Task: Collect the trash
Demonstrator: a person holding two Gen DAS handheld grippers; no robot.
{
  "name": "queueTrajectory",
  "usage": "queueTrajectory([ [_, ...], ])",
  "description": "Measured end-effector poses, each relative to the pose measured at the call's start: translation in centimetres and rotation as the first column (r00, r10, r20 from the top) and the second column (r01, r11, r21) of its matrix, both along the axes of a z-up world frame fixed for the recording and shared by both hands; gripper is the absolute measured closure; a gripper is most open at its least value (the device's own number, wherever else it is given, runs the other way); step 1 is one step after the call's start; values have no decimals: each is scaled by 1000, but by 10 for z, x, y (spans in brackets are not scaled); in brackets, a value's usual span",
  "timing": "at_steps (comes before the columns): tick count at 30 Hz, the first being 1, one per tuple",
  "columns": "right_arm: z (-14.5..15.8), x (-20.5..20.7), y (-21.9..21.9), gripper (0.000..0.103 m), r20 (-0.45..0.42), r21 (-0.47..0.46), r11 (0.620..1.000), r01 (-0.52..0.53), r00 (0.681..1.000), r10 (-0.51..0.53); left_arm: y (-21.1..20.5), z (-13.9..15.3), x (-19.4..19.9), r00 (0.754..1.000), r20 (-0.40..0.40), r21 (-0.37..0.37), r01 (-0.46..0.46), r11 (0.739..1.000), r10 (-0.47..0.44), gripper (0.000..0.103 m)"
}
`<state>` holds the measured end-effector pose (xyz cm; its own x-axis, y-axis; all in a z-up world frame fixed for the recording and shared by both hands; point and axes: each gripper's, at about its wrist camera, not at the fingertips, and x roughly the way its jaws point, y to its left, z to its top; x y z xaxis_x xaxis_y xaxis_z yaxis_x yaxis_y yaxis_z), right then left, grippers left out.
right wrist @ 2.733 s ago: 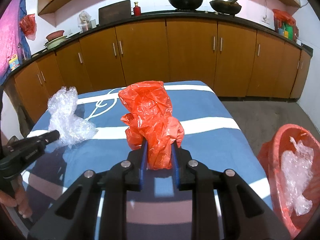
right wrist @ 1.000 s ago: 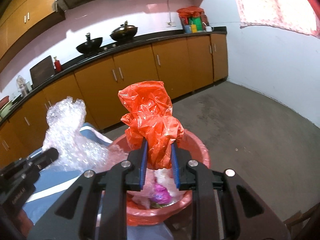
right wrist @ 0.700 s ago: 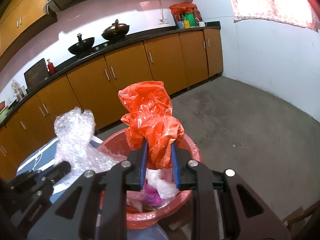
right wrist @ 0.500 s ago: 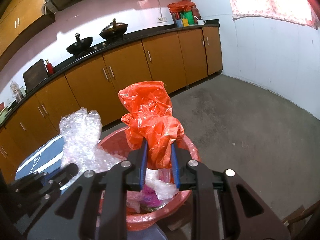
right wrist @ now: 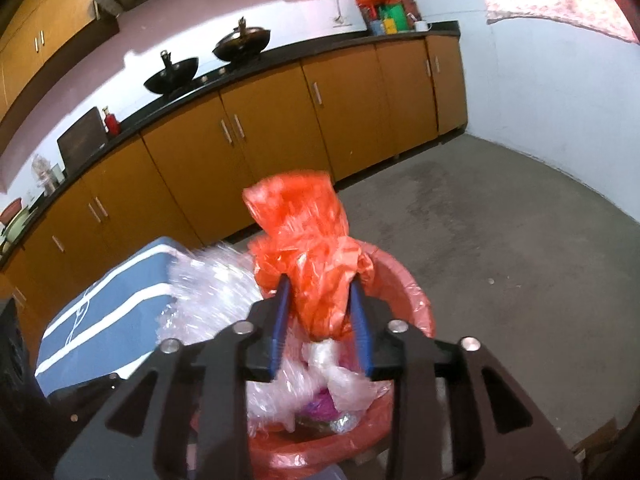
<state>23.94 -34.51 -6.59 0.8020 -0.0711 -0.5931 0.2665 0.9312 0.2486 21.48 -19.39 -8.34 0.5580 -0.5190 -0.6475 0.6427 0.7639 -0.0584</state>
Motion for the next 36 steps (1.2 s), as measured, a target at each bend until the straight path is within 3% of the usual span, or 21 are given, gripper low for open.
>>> queueTrajectory([
  [1,-1,0,0,66,0,3,1000,-5,1000,5,1,0,-1,1000,8,-4,-6,1000,6,50],
  [2,-2,-2,-1,63,1,4,1000,-3,1000,3,2,0,-2,1000,12,-8,-8,1000,9,48],
  [12,4,-13,-15,62,9,17,999,34,999,-35,19,12,2,996,33,-25,-81,996,82,48],
  [22,41,-46,2,57,65,-34,999,16,998,-14,45,45,-12,984,84,-53,-151,987,155,47],
  [28,68,-86,24,48,116,-52,999,9,993,-3,78,73,-37,969,126,-91,-200,976,211,45],
  [36,89,-140,67,14,168,-88,996,-14,985,29,135,95,-88,938,169,-161,-278,947,304,28],
])
